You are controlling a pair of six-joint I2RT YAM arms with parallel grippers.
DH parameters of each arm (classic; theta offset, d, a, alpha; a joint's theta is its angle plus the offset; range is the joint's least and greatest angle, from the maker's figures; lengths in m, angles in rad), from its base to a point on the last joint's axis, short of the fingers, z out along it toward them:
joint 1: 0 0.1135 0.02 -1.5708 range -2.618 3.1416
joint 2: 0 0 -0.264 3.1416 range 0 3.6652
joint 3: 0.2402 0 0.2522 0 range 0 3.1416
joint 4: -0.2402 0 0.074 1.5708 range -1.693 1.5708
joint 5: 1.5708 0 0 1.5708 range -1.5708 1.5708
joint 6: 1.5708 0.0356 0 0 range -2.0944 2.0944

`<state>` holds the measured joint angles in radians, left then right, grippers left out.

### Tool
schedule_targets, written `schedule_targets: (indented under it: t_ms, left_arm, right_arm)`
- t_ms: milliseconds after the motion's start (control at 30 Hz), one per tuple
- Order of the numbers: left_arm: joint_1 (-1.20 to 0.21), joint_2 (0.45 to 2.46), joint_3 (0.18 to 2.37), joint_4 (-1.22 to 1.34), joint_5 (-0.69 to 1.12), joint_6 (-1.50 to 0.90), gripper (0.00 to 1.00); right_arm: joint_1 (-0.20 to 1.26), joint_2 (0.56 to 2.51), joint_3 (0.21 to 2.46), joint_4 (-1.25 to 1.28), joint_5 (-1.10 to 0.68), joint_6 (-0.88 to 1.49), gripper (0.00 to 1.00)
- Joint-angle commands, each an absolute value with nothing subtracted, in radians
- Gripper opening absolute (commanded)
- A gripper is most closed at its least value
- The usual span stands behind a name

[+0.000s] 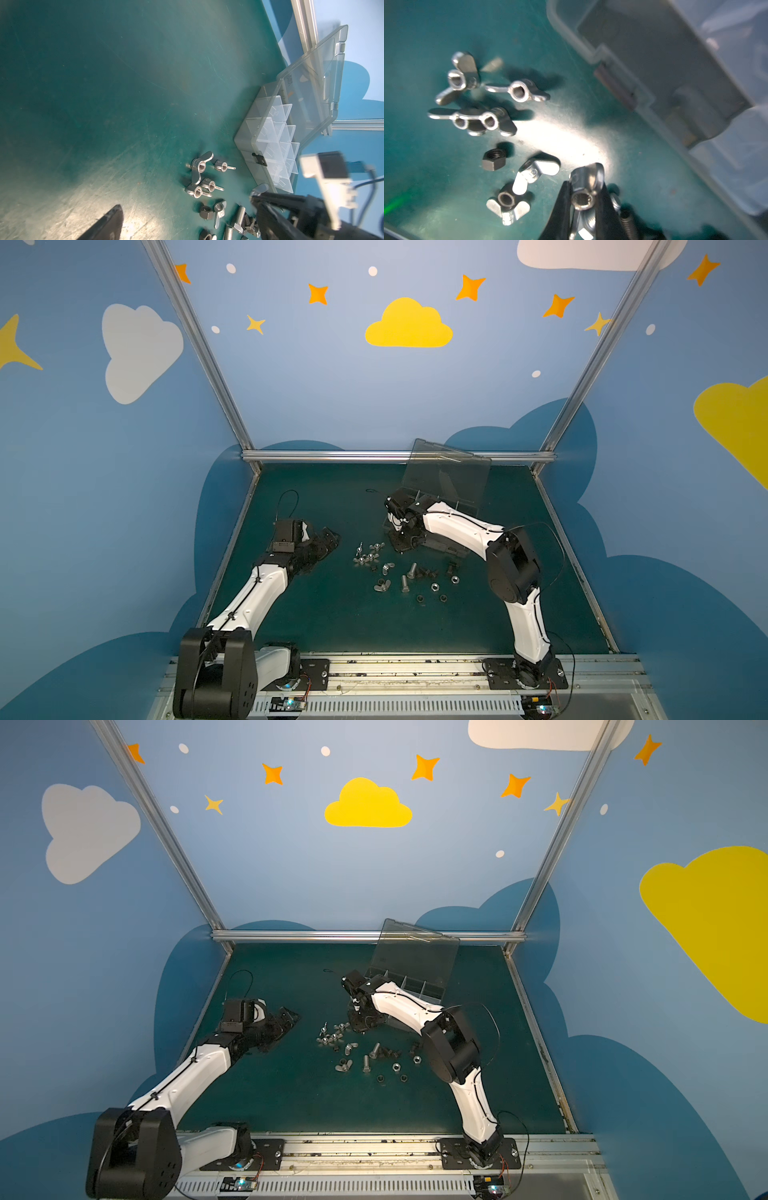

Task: Sort the screws and nuts into containers
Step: Pick up the nut from the center of the table, then place the nut into the container.

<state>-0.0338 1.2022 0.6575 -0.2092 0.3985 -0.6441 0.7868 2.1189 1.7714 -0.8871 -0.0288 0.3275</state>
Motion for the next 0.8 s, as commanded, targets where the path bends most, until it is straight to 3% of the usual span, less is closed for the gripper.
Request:
schedule_targets:
  t_ms: [0, 533, 767]
  left_arm:
    - [-0.034, 1.184, 0.66, -0.223, 0.394, -0.641, 1.0]
    - [-0.035, 1.186, 0.678, -0.235, 0.408, -0.643, 1.0]
    - [-0.034, 1.182, 0.681, -0.245, 0.412, -0.644, 1.0]
  right_arm:
    - [0.756, 2.064, 1.822, -0.93, -0.055, 0.265, 0.0]
    - [0.599, 2.273, 2.259, -0.996, 0.031, 0.174, 0.0]
    - [0.587, 2.358, 2.304, -0.954, 0.037, 0.149, 0.0]
